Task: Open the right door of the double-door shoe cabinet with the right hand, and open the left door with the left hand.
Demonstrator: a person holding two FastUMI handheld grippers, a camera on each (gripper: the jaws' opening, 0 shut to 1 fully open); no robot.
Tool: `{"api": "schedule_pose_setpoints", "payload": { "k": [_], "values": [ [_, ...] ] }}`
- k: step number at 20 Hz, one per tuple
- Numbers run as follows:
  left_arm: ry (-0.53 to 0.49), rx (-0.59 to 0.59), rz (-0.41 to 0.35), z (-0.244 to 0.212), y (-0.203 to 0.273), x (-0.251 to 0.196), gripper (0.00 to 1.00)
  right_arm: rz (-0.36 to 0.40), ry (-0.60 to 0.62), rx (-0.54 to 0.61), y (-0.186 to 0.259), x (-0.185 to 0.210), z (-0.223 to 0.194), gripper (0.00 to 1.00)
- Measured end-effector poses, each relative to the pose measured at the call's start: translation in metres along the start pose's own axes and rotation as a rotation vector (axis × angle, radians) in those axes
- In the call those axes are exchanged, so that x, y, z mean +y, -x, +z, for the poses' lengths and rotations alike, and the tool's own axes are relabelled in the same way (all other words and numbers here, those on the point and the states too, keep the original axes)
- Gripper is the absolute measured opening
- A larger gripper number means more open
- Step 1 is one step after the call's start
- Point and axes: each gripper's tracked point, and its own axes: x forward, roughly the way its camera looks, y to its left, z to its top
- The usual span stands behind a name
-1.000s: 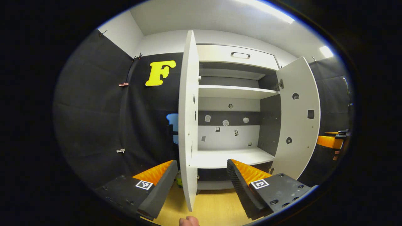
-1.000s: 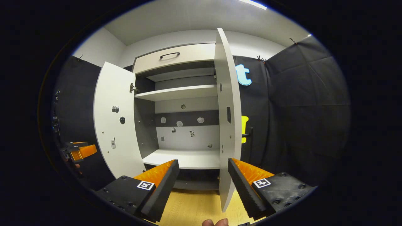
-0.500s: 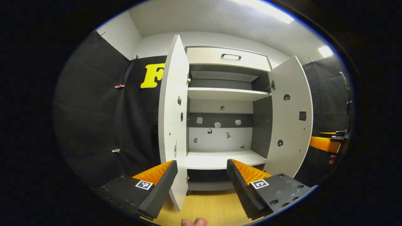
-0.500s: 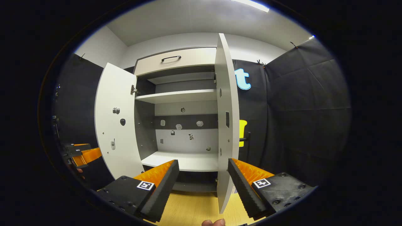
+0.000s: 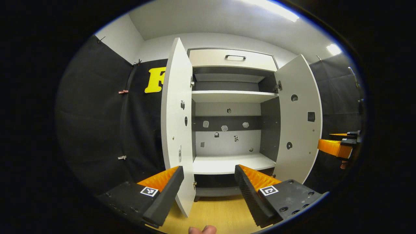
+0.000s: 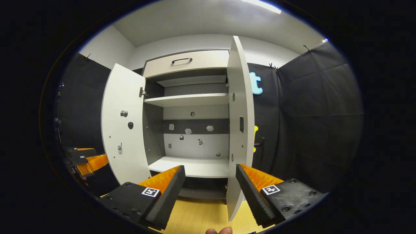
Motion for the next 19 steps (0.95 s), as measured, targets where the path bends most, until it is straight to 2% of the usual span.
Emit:
{"api": "schedule_pose_setpoints", "payload": {
  "k": [19],
  "values": [
    [-0.016, -0.002, -0.021, 0.001, -0.006, -0.015, 0.97, -0.011, -0.007, -0.002, -0.002, -0.008, 0.001, 0.98]
  ]
}}
